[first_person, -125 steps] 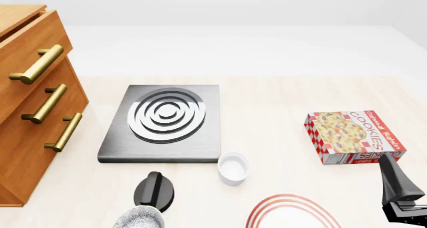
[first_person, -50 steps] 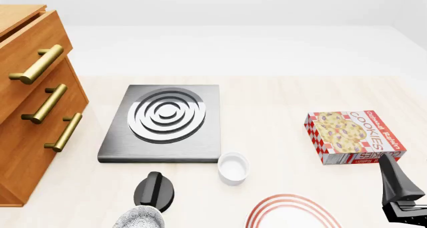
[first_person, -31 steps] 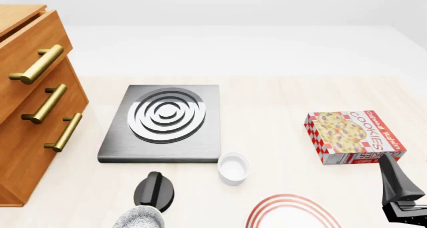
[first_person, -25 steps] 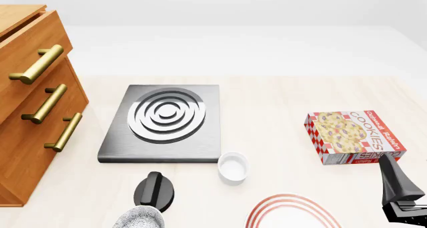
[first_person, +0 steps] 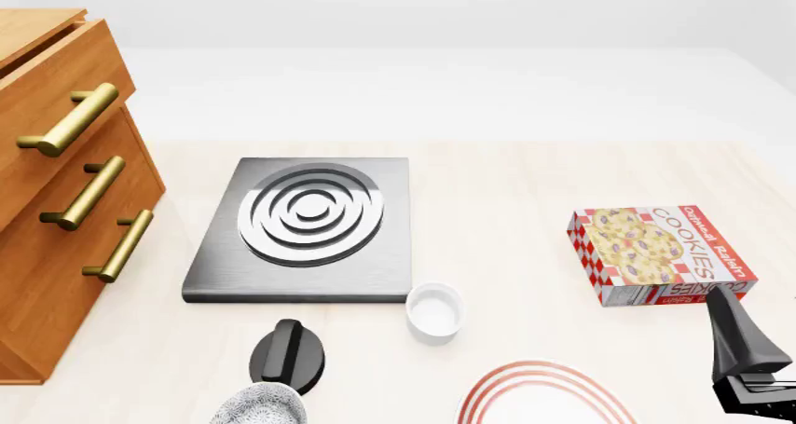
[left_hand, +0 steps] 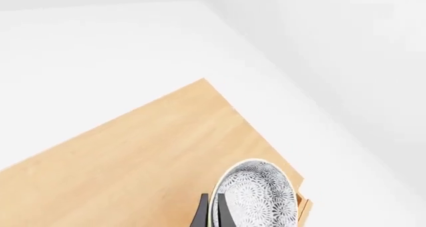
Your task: Pick the akita bowl on the wooden cabinet and place it on the plate.
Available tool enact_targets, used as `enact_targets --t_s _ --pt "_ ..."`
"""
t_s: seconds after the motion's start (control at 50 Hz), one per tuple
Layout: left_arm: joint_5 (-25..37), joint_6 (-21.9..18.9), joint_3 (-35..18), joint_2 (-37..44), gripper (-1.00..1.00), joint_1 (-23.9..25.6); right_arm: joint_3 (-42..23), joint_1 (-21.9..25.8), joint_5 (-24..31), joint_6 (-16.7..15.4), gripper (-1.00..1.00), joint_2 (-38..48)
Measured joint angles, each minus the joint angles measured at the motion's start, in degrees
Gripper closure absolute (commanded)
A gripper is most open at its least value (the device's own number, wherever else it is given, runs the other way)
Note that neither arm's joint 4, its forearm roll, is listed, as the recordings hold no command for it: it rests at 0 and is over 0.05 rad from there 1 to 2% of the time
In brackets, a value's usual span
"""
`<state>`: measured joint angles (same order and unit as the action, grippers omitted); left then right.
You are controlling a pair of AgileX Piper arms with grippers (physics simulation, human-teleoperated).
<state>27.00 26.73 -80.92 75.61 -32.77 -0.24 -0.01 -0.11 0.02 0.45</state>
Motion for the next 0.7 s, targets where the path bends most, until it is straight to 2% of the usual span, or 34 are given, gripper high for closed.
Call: enact_targets --t_s 0.4,0.7 --pt "5.1 5.6 -3.7 -5.6 1.00 4.3 0.0 0.0 0.0 0.0 -1.00 0.0" --pt "6.9 10.1 -4.0 -8.5 1.00 9.8 0.0 0.0 0.0 0.0 -1.00 0.0"
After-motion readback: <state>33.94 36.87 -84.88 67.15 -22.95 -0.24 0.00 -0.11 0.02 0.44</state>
